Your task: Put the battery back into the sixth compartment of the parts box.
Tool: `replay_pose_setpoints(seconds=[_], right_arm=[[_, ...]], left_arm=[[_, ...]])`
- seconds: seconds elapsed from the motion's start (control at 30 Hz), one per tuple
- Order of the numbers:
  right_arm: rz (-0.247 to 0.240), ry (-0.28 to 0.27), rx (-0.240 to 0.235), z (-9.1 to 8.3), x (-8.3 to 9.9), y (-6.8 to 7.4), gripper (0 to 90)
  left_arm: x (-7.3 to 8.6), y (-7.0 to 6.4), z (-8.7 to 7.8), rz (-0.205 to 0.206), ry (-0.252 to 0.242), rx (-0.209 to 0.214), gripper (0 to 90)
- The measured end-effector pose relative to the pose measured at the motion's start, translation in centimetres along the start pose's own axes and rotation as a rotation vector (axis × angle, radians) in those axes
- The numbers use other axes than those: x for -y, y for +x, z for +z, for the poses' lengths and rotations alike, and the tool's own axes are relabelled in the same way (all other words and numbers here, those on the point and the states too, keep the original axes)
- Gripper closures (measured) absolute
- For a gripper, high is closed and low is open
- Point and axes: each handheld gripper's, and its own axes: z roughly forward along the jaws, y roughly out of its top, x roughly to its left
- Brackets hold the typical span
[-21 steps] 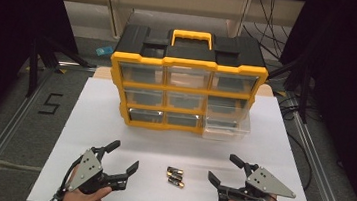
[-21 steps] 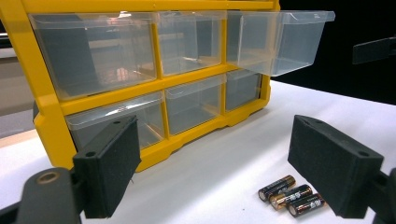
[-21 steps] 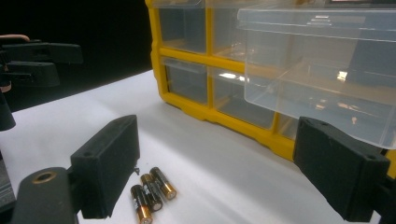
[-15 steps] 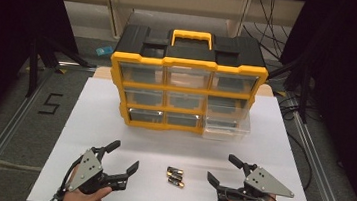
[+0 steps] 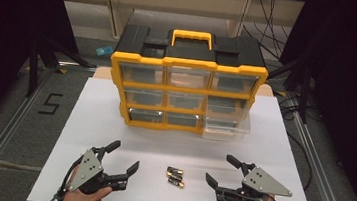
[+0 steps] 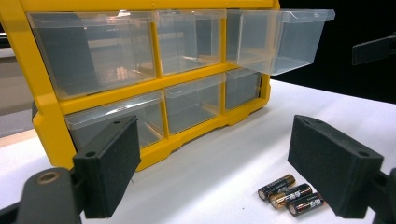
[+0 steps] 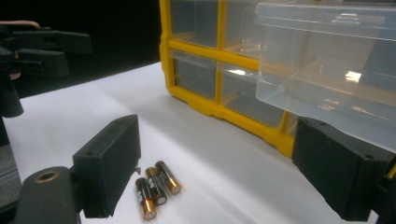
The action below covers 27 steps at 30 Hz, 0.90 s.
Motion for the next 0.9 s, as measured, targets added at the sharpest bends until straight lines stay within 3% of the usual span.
replay_pose_setpoints(seconds=[0.1,0.13,0.23,0.53,0.73,0.9], right_arm=[[-0.019,0.018,-0.022,0.2,0.0,0.2,17.6],[-0.042,0.017,-0.008,0.3,-0.1,0.2,17.8],[-0.069,0.031,-0.041,0.7,-0.3,0.5,18.8],[-0.206,0.151,-0.119,2.2,-1.3,1.6,22.2],[-0.238,0.24,-0.18,3.6,-1.4,2.6,25.3],[-0.294,0.326,-0.232,5.1,-1.4,3.5,27.5]], left_arm=[[0.0,0.0,0.0,-0.001,0.001,0.001,16.4],[0.0,0.0,0.0,-0.001,0.001,0.001,16.4],[0.0,0.0,0.0,0.001,0.002,-0.001,16.3],[0.1,0.0,0.1,0.001,0.006,-0.002,16.4],[0.0,0.0,0.0,0.0,-0.003,0.001,16.3],[0.1,0.0,0.1,-0.002,-0.007,-0.001,16.3]])
